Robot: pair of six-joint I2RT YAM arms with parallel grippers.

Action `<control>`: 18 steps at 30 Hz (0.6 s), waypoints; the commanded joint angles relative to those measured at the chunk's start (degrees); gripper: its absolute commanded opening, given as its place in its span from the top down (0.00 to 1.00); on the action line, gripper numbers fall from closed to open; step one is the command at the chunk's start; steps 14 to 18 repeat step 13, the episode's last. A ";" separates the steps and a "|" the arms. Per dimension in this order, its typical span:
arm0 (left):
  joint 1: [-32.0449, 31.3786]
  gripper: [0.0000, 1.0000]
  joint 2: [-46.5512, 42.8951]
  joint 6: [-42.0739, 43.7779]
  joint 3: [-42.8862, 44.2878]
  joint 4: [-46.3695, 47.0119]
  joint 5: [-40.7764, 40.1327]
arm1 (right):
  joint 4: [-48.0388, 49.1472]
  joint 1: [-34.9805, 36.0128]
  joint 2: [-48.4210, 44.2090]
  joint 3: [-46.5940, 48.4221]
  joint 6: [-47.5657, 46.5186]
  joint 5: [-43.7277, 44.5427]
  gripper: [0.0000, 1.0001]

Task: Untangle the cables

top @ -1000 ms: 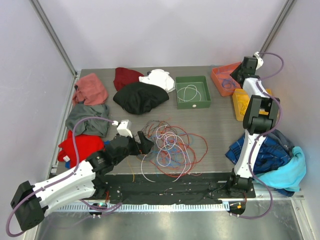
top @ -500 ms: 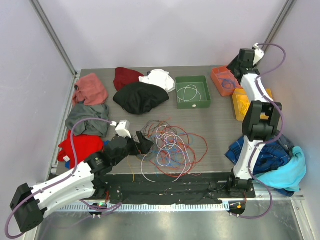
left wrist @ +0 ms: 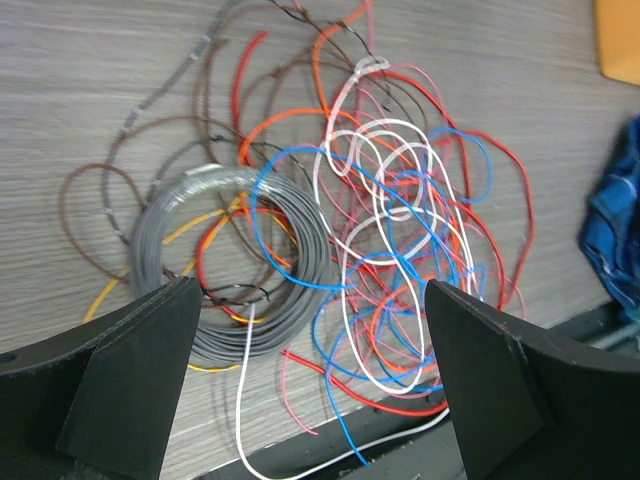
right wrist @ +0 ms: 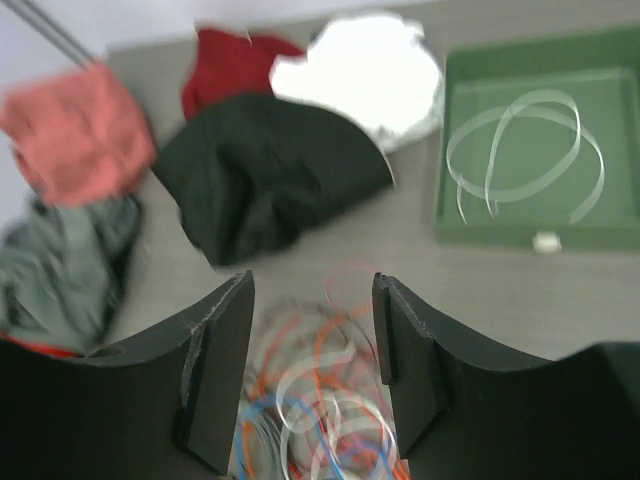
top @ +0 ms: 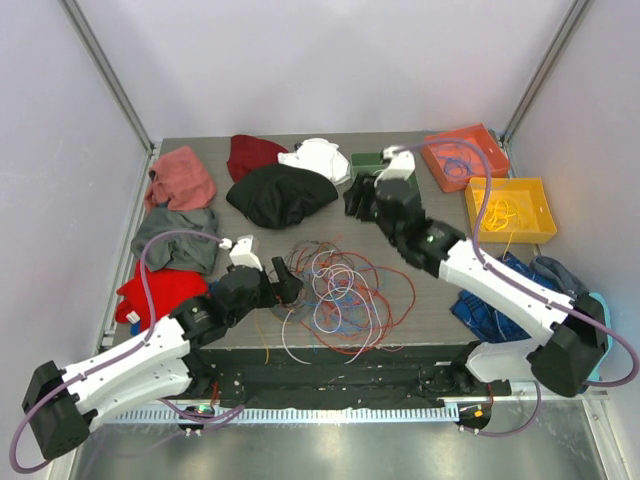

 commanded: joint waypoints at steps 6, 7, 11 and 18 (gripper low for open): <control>-0.08 0.00 3.21 -1.55 7.64 -8.99 -8.89 | -2.82 22.51 -5.50 -12.74 -2.71 23.37 0.42; -0.16 0.00 3.21 -1.72 7.81 -8.91 -9.06 | -2.29 24.44 -6.02 -13.63 -2.44 23.64 0.42; -0.16 0.00 4.61 -2.51 9.56 -8.82 -9.85 | 2.45 25.25 -10.24 -18.99 -1.56 20.93 0.42; -0.16 0.00 5.93 -2.95 11.23 -10.48 -9.95 | 5.26 25.25 -12.97 -21.45 -2.44 19.69 0.42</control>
